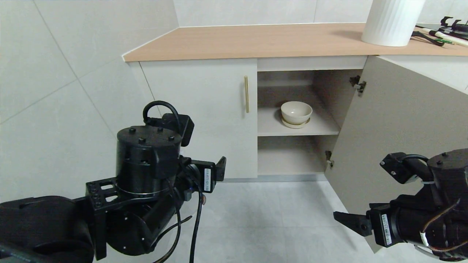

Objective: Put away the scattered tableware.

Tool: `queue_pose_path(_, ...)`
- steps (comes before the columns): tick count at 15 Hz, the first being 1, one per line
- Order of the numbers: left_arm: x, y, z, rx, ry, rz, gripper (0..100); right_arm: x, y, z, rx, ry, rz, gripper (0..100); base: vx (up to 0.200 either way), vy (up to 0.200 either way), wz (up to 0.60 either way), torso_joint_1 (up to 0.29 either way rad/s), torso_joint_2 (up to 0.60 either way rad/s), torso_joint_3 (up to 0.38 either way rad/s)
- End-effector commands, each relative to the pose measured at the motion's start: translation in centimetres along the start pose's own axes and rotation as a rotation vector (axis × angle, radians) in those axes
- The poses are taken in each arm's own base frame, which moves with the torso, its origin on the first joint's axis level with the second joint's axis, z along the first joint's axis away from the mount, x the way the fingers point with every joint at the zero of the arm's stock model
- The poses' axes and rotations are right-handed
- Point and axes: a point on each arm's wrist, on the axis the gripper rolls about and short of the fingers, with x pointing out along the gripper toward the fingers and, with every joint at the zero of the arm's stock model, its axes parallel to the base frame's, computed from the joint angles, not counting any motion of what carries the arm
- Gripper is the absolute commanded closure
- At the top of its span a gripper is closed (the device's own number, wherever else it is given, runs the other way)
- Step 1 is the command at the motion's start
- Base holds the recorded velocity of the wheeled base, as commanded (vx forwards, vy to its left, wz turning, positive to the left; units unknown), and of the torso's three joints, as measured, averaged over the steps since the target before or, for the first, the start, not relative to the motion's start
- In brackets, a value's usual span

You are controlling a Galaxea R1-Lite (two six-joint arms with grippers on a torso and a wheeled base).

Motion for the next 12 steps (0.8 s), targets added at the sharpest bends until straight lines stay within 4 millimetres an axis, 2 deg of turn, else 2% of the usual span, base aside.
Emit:
queue_pose_path(1, 0.1, 0.0, -0.2, 0.006, 0.005, 0.002, 0, 0.1, 0.0, 0.0, 0.001, 0.003, -0.003, 0, 0.000, 0.000, 0.00, 0.000, 0.00, 0.000)
queue_pose_path(3, 0.0, 0.1, 0.0, 0.003, 0.000, 0.001, 0, -0.3, -0.2, 0.1, 0.008, -0.018, -0.020, 0, 0.000, 0.000, 0.00, 0.000, 0.00, 0.000)
queue_pose_path(5, -0.2, 0.2, 0.2, 0.000, -0.006, 0.000, 0, -1.7, -0.5, 0.4, 0.016, -0.073, -0.025, 0, 0.000, 0.000, 0.00, 0.000, 0.00, 0.000)
queue_pose_path(8, -0.3, 0.2, 0.3, -0.001, -0.007, 0.002, 0, -2.1, -1.1, -1.4, 0.015, -0.040, -0.037, 0, 0.000, 0.000, 0.00, 0.000, 0.00, 0.000)
queue_pose_path(12, -0.1, 0.2, 0.1, 0.003, -0.007, 0.031, 0, -2.5, -1.5, -2.5, 0.012, -0.024, -0.042, 0, 0.000, 0.000, 0.00, 0.000, 0.00, 0.000)
